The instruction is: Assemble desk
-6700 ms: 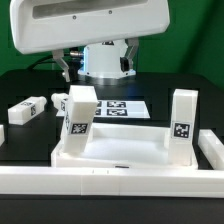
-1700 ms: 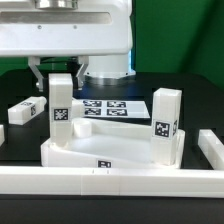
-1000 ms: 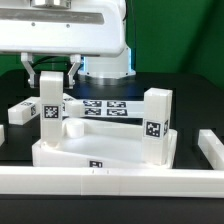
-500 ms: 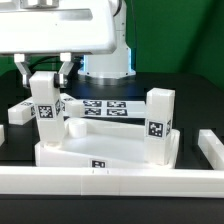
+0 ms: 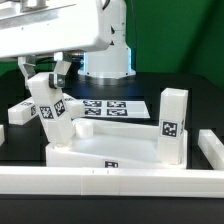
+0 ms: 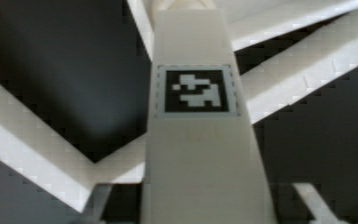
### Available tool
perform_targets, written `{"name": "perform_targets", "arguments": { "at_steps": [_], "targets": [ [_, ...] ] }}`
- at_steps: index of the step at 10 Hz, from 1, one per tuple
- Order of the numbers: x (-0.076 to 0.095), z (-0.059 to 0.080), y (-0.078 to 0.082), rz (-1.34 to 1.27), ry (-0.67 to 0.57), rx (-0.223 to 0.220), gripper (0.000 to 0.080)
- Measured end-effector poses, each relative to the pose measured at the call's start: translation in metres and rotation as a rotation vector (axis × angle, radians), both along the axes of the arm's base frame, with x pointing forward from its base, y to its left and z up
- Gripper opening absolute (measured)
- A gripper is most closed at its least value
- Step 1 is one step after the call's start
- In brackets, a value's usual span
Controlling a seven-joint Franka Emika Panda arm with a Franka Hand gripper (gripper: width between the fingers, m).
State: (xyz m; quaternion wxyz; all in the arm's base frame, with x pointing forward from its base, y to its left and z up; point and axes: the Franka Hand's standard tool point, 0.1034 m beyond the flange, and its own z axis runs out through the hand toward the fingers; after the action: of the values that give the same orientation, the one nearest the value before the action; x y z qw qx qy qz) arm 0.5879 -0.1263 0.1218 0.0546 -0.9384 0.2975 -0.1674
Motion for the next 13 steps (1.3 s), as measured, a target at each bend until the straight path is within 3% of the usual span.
{"name": "perform_targets", "arguments": {
  "at_steps": [1,3,7,9,13],
  "targets": [
    [0.0,-0.001,0.002,-0.05,0.002,0.02,0.0291],
    [0.001,-0.003,0.015,-0.22,0.021,0.106,0.0291],
    [0.013,-0.001,0.041,-0.452,0.027,0.211,0.0291],
    [0.016,-0.002,0.051,-0.436,0.028,0.21,0.0291],
    [0.016,-0.002,0.053,-0.406,0.028,0.199,0.0291]
  ]
}}
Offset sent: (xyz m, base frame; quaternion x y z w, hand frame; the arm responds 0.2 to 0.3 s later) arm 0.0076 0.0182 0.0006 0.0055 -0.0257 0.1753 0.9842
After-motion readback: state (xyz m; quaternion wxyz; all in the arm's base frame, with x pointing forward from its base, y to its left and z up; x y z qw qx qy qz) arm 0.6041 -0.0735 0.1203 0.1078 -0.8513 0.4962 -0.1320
